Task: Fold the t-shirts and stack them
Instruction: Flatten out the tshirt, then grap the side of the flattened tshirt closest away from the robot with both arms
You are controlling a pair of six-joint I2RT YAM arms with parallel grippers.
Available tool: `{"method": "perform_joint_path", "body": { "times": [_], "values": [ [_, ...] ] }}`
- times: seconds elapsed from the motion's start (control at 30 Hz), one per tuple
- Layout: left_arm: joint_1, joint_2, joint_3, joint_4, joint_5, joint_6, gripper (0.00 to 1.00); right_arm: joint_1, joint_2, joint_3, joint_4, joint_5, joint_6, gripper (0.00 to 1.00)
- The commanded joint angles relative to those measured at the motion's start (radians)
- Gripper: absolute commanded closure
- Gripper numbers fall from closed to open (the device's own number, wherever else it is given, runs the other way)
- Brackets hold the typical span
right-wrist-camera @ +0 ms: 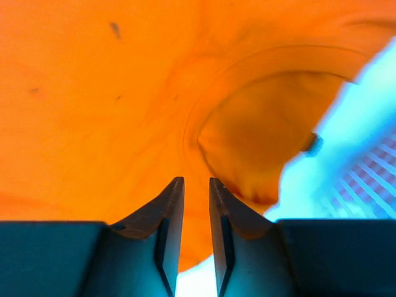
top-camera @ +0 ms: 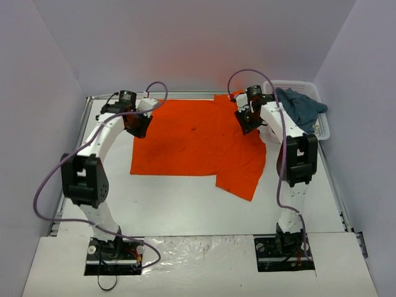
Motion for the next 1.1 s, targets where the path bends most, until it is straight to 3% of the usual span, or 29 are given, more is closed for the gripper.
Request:
{"method": "perform_joint_path", "body": {
  "times": [0.0,0.07,0.13,0.27,0.3,0.43,0.6,0.8,1.07],
  "values": [
    [0.0,-0.191,-0.041,-0.073,-0.005,0.133,0.81,-0.006,-0.183,-0.036,-0.053,-0.039,0.0,0.78],
    [-0.018,-0.271,-0.121,-0.087,-0.022,0.238,0.76,-0.006,-0.265,-0.142,-0.054,-0.057,-0.012,0.73],
    [-0.045,-0.324,-0.294,-0.067,-0.063,0.331,0.74,-0.006,-0.347,-0.279,-0.05,-0.074,-0.041,0.68],
    [-0.132,-0.496,-0.636,0.156,-0.285,0.419,0.74,-0.008,-0.461,-0.464,-0.031,-0.106,-0.057,0.66],
    [-0.143,-0.522,-0.738,0.192,-0.287,0.434,0.74,-0.008,-0.499,-0.49,-0.019,-0.111,-0.057,0.66],
    [-0.146,-0.676,-0.895,0.336,-0.347,0.448,0.71,-0.014,-0.558,-0.579,-0.004,-0.108,-0.06,0.63],
    [-0.149,-0.812,-0.994,0.413,-0.368,0.462,0.63,-0.023,-0.553,-0.589,-0.002,-0.094,-0.056,0.59],
    [-0.154,-0.851,-1.077,0.467,-0.358,0.496,0.53,-0.033,-0.484,-0.58,0.006,-0.07,-0.045,0.59],
    [-0.155,-0.819,-1.167,0.618,-0.413,0.539,0.52,-0.036,-0.44,-0.586,0.012,-0.051,-0.042,0.57]
  ]
}}
